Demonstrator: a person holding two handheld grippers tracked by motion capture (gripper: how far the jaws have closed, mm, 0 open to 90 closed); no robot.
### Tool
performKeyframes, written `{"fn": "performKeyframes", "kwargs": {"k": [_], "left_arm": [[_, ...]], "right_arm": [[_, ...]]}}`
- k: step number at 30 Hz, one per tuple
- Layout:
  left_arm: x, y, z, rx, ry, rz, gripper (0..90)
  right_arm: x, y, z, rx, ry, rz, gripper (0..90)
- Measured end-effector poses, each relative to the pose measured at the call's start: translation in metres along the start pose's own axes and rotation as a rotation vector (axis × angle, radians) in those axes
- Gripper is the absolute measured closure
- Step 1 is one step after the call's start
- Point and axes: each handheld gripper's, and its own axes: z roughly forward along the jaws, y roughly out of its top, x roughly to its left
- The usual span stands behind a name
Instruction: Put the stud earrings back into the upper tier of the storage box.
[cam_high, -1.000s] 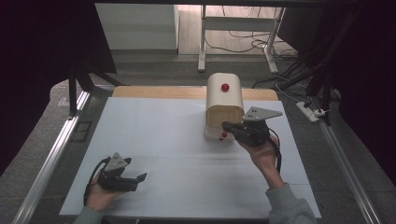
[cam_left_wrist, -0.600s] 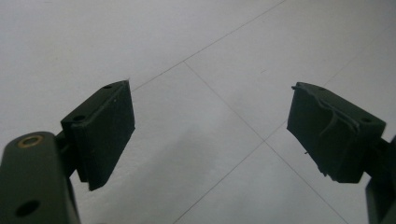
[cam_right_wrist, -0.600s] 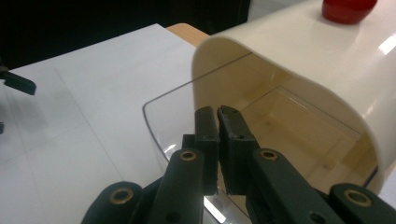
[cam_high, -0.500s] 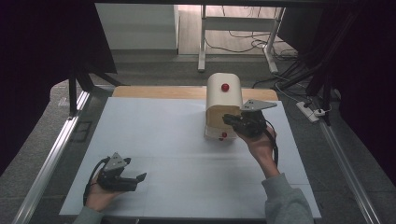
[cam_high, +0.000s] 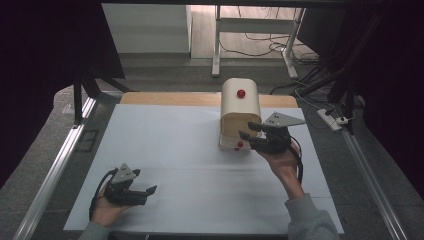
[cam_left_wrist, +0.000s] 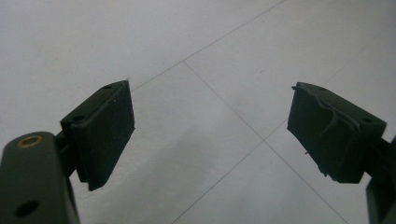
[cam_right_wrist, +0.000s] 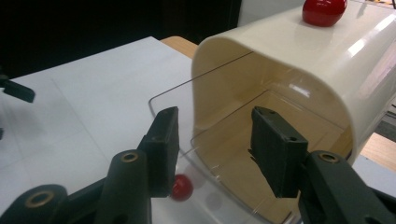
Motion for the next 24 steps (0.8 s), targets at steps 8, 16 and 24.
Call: {"fn": "performKeyframes", "kwargs": {"k": [8, 16, 24], "left_arm": [[-0.001, 0.000, -0.001, -0.009, 0.000, 0.006, 14.7], [-0.002, 0.000, -0.001, -0.007, 0.001, 0.008, 14.7], [-0.002, 0.000, -0.001, -0.011, 0.000, 0.006, 14.7]], "right_arm": [[0.014, -0.021, -0.022, -0.036, 0.041, -0.021, 47.1], [0.022, -0.056, -0.037, 0.017, 0.048, -0.017, 44.0], [0.011, -0.088, -0.047, 0.093, 0.013, 0.013, 41.6]]}}
